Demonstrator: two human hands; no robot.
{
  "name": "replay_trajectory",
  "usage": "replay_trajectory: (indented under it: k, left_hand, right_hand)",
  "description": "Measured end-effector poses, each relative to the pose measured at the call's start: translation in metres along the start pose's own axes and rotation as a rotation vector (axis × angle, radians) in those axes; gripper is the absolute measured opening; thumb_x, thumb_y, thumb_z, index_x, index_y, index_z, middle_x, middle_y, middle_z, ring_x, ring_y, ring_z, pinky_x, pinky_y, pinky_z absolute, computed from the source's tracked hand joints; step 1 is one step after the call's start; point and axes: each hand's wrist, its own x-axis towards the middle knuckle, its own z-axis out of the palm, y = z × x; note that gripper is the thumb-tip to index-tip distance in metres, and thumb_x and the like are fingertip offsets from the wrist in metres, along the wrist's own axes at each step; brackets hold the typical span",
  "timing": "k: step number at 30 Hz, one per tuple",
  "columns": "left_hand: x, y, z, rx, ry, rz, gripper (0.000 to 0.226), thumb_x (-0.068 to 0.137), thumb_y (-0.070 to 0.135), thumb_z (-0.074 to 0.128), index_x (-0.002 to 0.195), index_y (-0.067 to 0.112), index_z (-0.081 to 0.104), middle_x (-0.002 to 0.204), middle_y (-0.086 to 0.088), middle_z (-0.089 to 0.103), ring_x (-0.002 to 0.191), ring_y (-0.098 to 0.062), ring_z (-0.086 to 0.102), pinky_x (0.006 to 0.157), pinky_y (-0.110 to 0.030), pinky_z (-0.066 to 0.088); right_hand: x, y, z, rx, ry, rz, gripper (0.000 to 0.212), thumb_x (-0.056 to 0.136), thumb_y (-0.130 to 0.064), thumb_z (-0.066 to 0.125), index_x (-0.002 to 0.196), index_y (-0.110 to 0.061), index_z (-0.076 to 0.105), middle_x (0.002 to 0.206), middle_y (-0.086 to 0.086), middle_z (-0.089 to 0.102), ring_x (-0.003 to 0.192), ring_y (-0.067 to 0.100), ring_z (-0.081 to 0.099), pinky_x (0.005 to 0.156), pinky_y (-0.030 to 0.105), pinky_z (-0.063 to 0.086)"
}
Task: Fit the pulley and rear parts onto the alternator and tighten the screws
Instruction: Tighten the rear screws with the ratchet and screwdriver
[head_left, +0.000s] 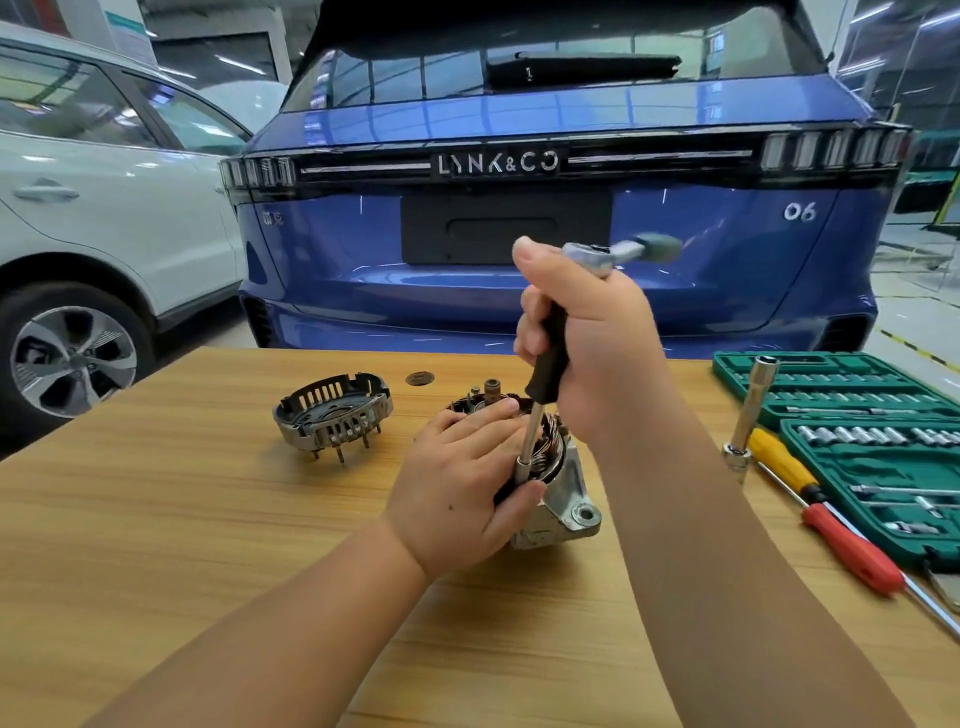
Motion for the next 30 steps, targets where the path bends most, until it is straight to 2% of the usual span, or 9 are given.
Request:
replay_trajectory:
  k: [2,4,9,14,16,18,22,26,30]
  left_hand:
    - [0.0,0.0,0.001,-0.015,0.032,0.008,0.044,0.096,0.04,0.051,0.125,0.012,0.069,0.129,0.0,0.068,0.132,-0.019,0.054,0.093,-0.043,0.048]
    - [0.0,-0.001,0.003,-0.025,0.027,0.006,0.045,0.097,0.041,0.05,0.125,0.012,0.069,0.128,0.0,0.068,0.13,-0.02,0.056,0.093,-0.045,0.048]
    - [0.002,0.001,0.002,-0.032,0.037,-0.008,0.035,0.095,0.038,0.054,0.103,0.01,0.073,0.105,-0.003,0.071,0.108,-0.026,0.062,0.094,-0.039,0.043]
    - [0.0,0.003,0.0,-0.059,-0.044,-0.062,0.047,0.095,0.04,0.053,0.127,0.008,0.067,0.125,-0.002,0.068,0.125,-0.023,0.057,0.109,-0.027,0.031]
    - [0.001,0.003,0.0,-0.078,-0.039,-0.065,0.046,0.095,0.038,0.054,0.126,0.007,0.067,0.124,-0.002,0.068,0.124,-0.023,0.058,0.109,-0.023,0.026]
    - [0.001,0.004,0.0,-0.055,-0.011,-0.044,0.04,0.095,0.038,0.054,0.118,0.01,0.071,0.116,0.0,0.07,0.117,-0.023,0.06,0.1,-0.032,0.039]
    - [0.001,0.003,0.002,-0.045,0.018,-0.039,0.037,0.095,0.039,0.053,0.109,0.011,0.072,0.114,-0.001,0.072,0.121,-0.023,0.061,0.092,-0.043,0.047]
    - [-0.001,0.001,0.004,-0.043,0.0,-0.044,0.047,0.096,0.044,0.049,0.124,0.012,0.069,0.125,0.001,0.069,0.131,-0.019,0.055,0.097,-0.044,0.046]
    - [-0.002,0.0,0.005,-0.028,-0.003,-0.052,0.049,0.097,0.046,0.047,0.126,0.012,0.069,0.128,0.0,0.068,0.132,-0.02,0.054,0.098,-0.045,0.046]
  right_hand:
    - [-0.001,-0.003,-0.005,0.199,-0.2,0.032,0.03,0.09,-0.013,0.062,0.119,-0.019,0.058,0.078,0.002,0.06,0.059,0.013,0.048,0.061,0.028,0.041]
    - [-0.004,0.001,-0.008,0.161,-0.341,-0.11,0.042,0.096,-0.005,0.055,0.132,-0.028,0.051,0.092,0.006,0.064,0.066,0.017,0.053,0.066,0.03,0.046]
    - [-0.006,0.012,0.01,-0.204,-0.33,-0.383,0.043,0.095,-0.003,0.057,0.121,-0.038,0.061,0.08,0.006,0.058,0.059,0.02,0.045,0.053,0.027,0.044]
    - [-0.004,0.007,0.008,0.097,-0.461,-0.152,0.041,0.081,-0.027,0.049,0.118,-0.028,0.066,0.08,0.007,0.054,0.063,0.02,0.045,0.06,0.033,0.04]
    - [-0.007,0.005,0.008,0.057,-0.403,-0.132,0.039,0.085,-0.035,0.056,0.123,-0.026,0.062,0.078,0.007,0.053,0.062,0.017,0.045,0.059,0.029,0.041]
    - [-0.011,0.006,0.014,-0.077,-0.253,-0.153,0.043,0.087,-0.032,0.068,0.127,-0.022,0.057,0.069,0.001,0.054,0.059,0.013,0.047,0.058,0.025,0.044]
    - [-0.008,0.003,0.018,-0.232,0.056,-0.158,0.03,0.089,-0.023,0.073,0.102,0.001,0.061,0.058,-0.003,0.052,0.049,0.008,0.044,0.051,0.021,0.04]
    - [-0.007,0.0,0.01,-0.026,-0.147,-0.011,0.035,0.09,-0.018,0.066,0.124,-0.019,0.055,0.088,0.0,0.07,0.066,0.011,0.056,0.064,0.027,0.046]
    - [-0.007,0.01,0.01,-0.066,-0.247,-0.252,0.043,0.094,-0.003,0.055,0.127,-0.03,0.055,0.099,0.007,0.068,0.07,0.017,0.058,0.067,0.03,0.05]
